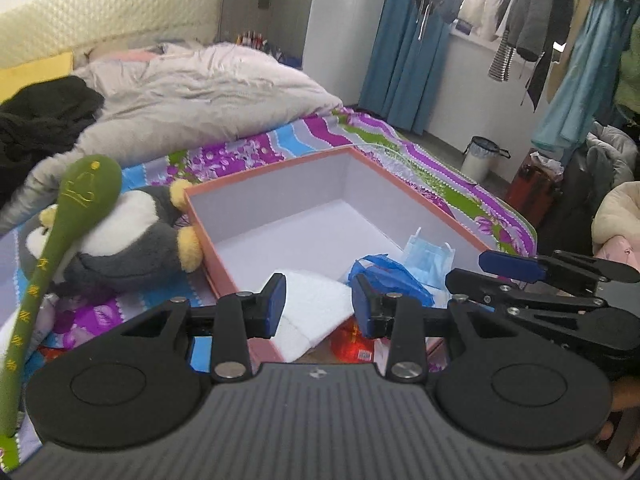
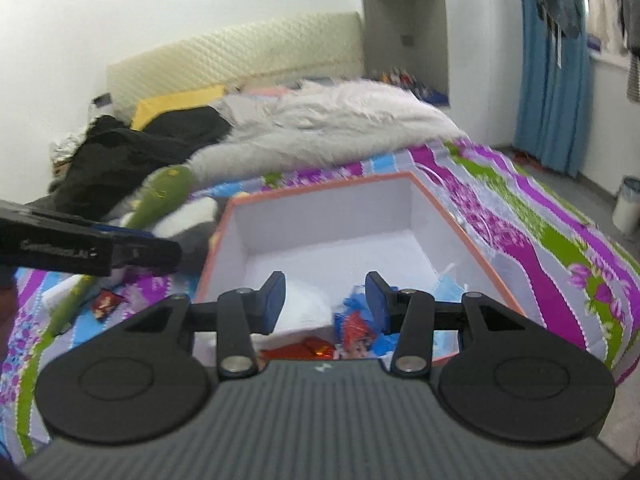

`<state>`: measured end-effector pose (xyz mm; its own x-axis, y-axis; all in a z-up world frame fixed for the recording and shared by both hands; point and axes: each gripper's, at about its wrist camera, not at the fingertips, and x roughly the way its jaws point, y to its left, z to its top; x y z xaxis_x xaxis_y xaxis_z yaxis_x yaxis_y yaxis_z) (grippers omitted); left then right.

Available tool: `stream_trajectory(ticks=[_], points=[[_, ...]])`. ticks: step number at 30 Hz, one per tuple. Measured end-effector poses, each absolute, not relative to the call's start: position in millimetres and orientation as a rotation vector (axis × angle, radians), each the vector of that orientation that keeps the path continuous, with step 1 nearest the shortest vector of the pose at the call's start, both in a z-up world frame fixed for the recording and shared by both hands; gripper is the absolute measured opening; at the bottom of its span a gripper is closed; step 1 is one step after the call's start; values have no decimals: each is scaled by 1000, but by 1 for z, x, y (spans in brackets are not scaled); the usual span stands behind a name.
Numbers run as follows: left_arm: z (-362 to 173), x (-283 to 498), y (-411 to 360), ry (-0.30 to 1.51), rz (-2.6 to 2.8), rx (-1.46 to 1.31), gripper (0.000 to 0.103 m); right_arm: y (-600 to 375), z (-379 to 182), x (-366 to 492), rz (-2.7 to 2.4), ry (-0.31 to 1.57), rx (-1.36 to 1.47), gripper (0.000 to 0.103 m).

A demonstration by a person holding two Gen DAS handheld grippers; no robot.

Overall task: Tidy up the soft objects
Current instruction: 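Open the left tool to drop the cloth while the right tool releases the bag, then withdraw both open tools from the pink box back toward the pile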

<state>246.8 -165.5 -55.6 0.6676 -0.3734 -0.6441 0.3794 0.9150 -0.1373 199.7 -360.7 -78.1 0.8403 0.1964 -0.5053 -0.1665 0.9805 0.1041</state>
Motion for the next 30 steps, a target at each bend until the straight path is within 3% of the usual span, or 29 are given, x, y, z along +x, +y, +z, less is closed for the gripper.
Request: stream_trajectory(ticks=[10,30], points=[[-47,174,-122,630,-362,-37,42,-337,-79,143,241,493,84,47],[-81,71,-47,679,-211,-142,42,-300,-103,84,303,546,74,47]])
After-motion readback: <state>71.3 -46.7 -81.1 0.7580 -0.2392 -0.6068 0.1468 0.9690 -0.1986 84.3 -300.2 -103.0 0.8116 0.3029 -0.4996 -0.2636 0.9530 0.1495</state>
